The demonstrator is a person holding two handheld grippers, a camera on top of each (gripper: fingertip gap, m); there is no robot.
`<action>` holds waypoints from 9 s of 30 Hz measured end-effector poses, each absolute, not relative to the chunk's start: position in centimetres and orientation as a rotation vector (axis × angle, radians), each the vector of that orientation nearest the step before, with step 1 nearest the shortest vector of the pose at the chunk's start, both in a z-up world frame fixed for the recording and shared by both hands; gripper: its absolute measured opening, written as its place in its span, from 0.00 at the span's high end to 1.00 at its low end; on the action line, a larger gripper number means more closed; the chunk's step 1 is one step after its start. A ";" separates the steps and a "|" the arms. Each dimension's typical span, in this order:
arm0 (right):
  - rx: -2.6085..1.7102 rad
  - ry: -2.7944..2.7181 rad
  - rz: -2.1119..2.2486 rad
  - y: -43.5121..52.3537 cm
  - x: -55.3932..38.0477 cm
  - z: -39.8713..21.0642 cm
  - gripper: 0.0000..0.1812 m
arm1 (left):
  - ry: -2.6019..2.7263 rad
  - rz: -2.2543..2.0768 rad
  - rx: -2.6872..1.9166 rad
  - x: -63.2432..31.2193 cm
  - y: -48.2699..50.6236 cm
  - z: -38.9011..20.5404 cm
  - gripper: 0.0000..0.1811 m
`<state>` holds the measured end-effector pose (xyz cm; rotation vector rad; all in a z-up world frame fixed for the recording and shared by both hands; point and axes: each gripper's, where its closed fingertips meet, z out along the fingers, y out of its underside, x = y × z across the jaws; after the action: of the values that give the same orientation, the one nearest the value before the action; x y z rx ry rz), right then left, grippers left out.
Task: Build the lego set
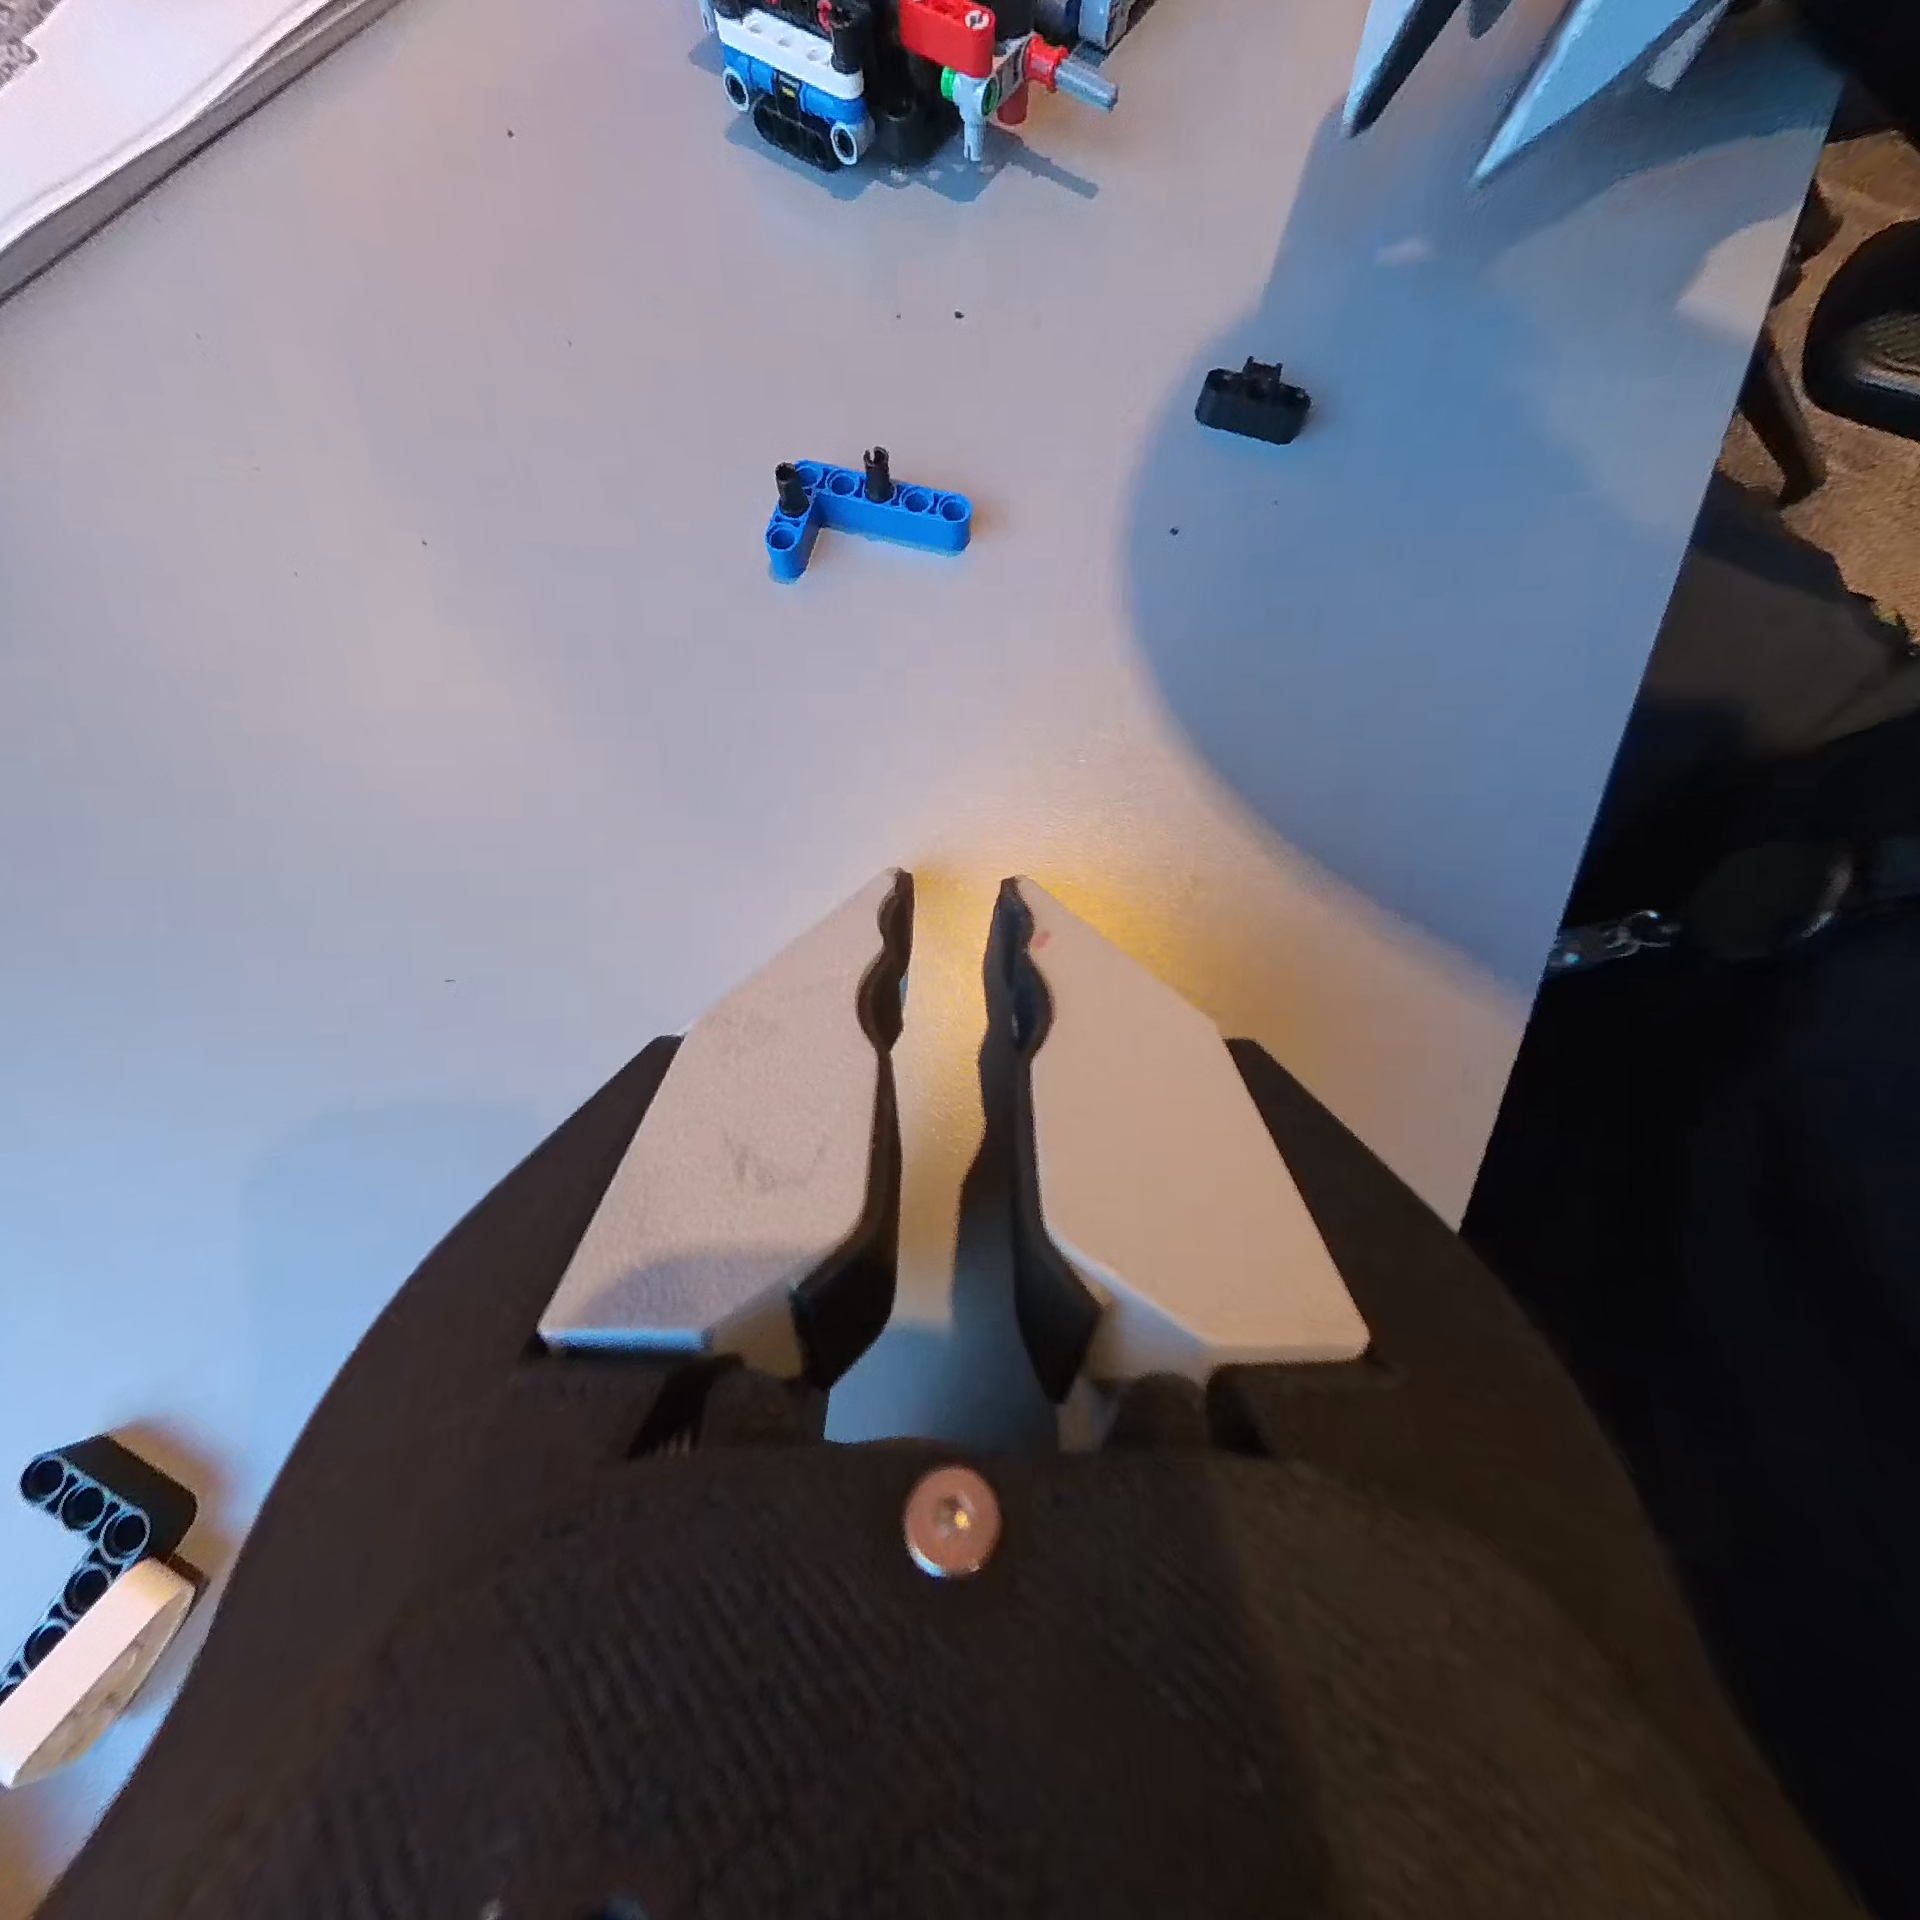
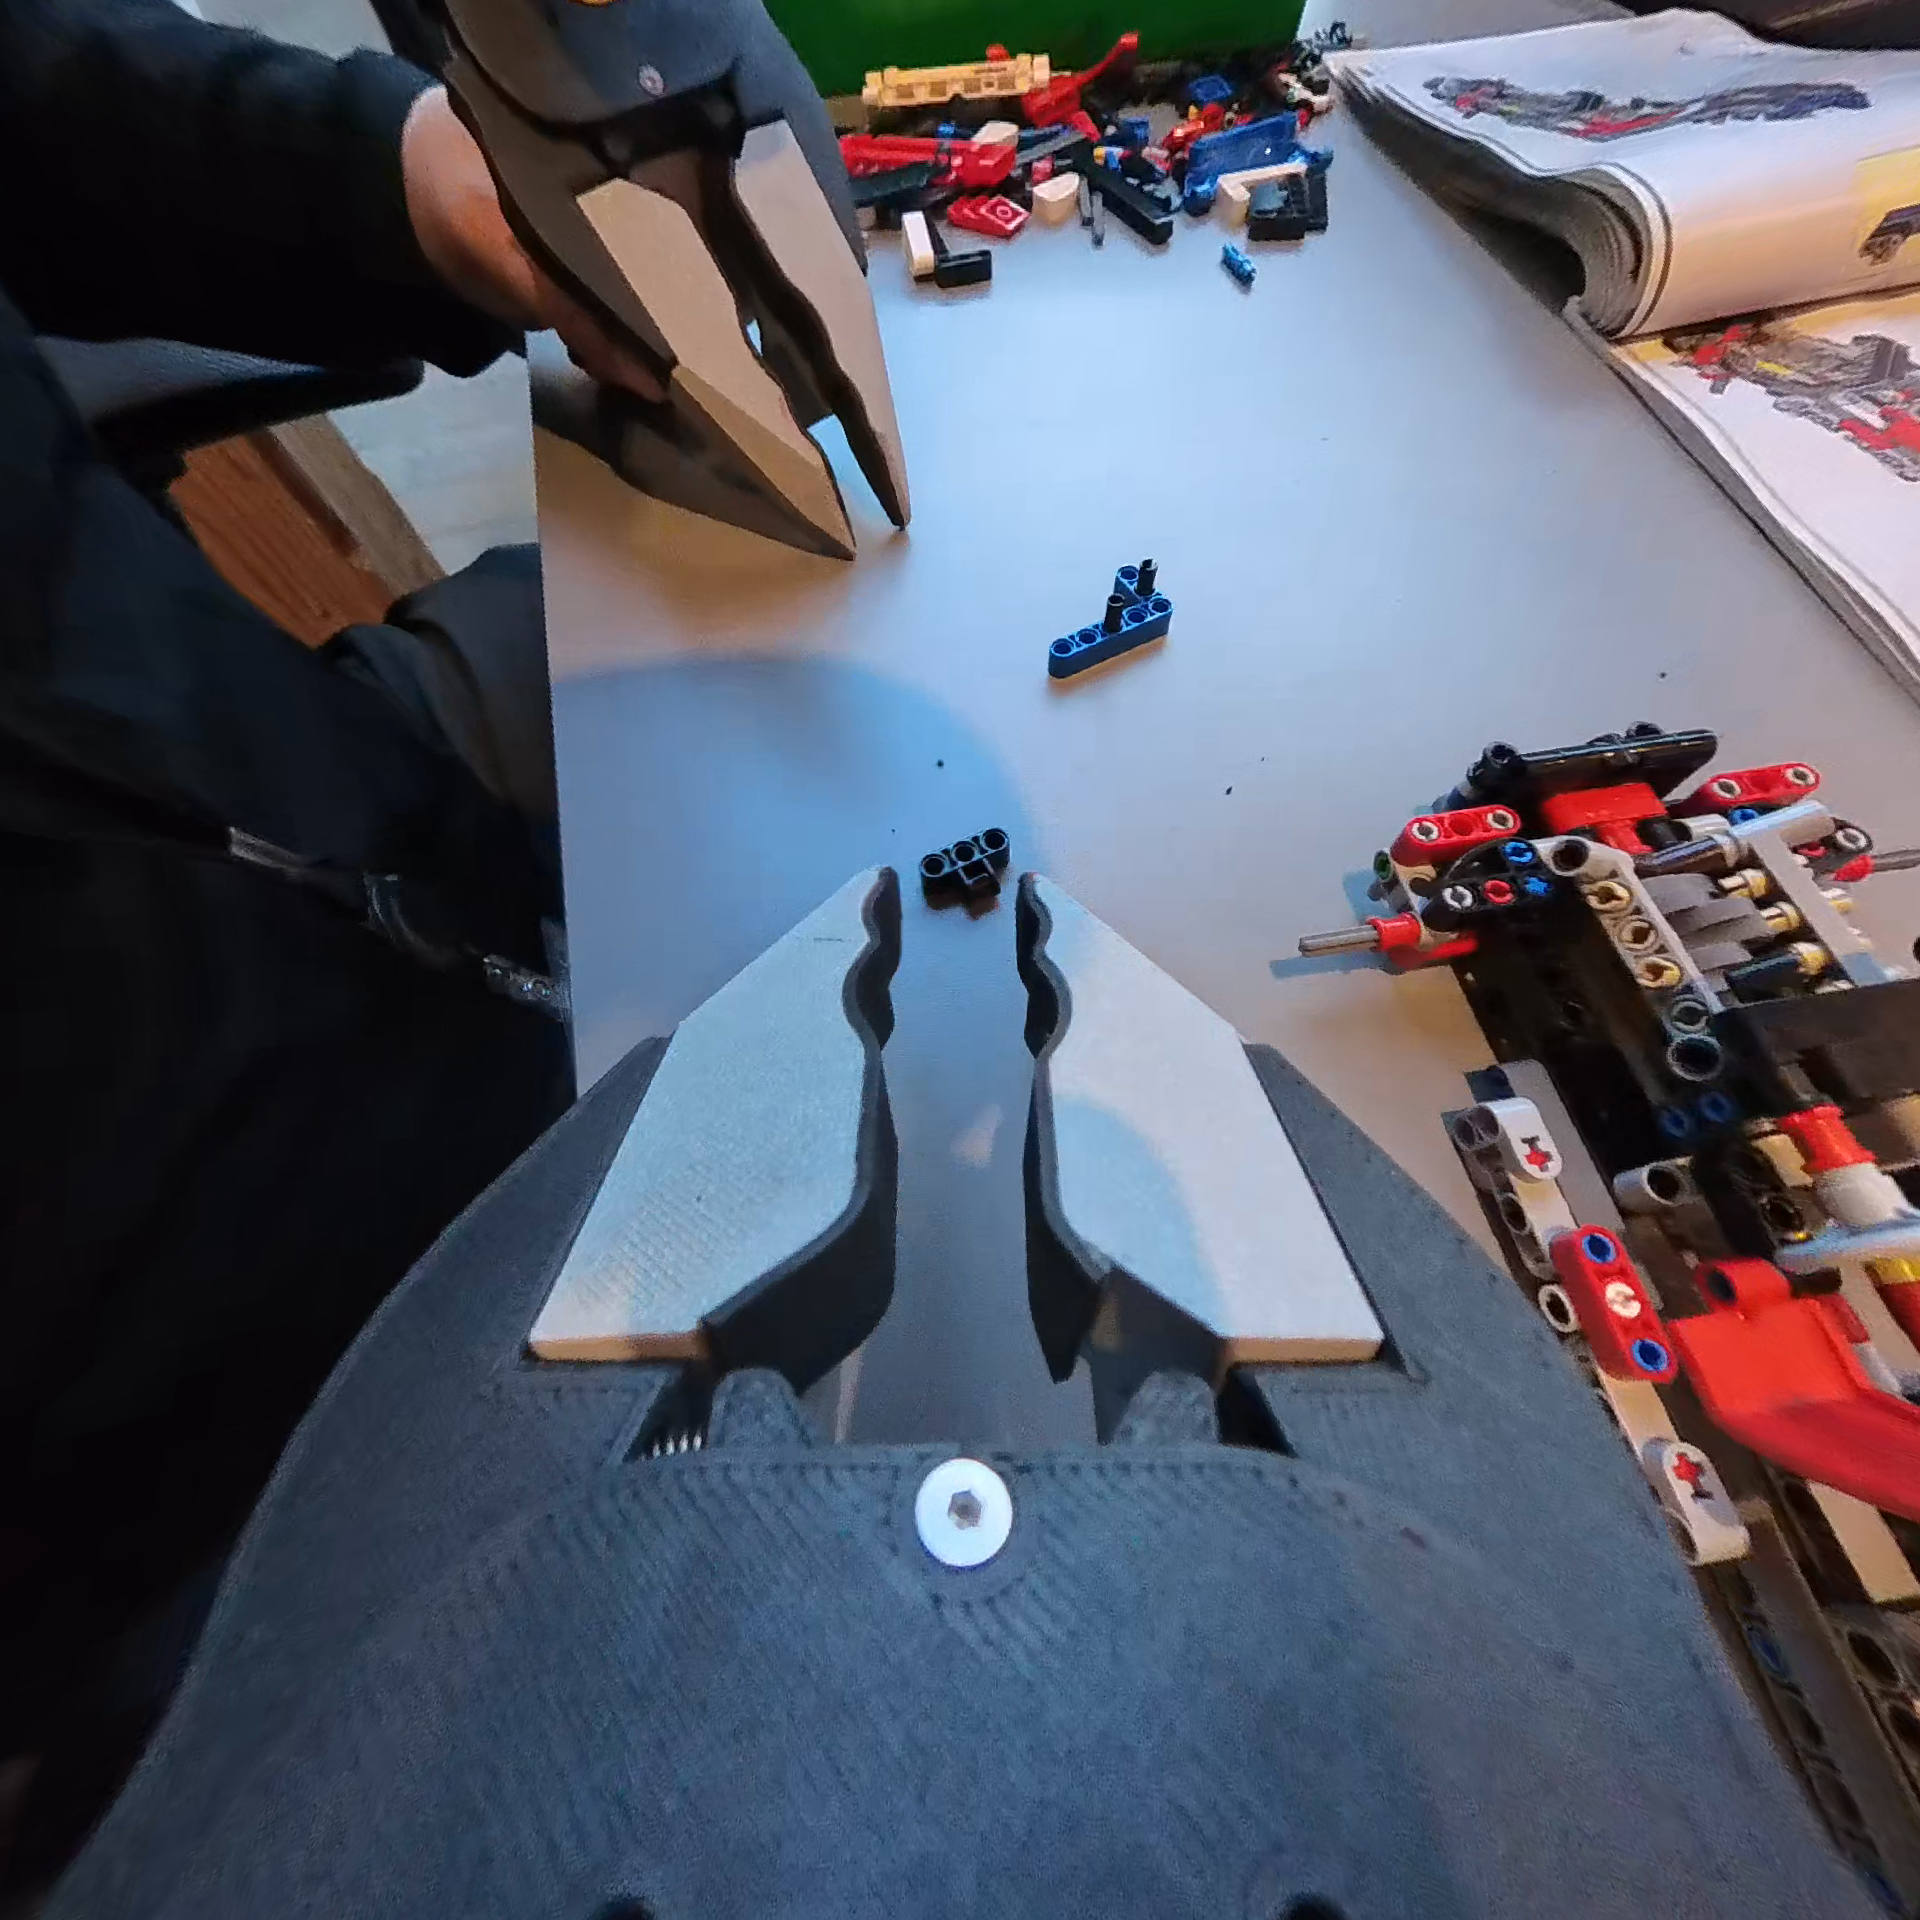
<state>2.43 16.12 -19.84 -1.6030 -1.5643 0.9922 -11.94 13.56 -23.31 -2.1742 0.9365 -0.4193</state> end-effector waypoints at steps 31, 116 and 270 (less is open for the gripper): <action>-1.466 -1.988 0.832 16.0 -0.8 -23.5 0.87 | 1.135 -0.509 -2.100 -9.2 21.1 -23.4 0.83; -1.438 -1.424 1.065 19.6 -6.9 -16.8 0.89 | 1.030 -0.501 -1.990 -10.3 18.7 -21.3 0.90; -1.792 -1.883 0.549 12.5 -2.3 -23.5 0.94 | 1.427 -0.343 -1.845 -4.5 13.1 -22.6 0.82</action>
<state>-2.34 12.45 -23.49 -1.7924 -1.8829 0.5486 -4.51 13.09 -22.62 -1.8448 1.4273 -0.3434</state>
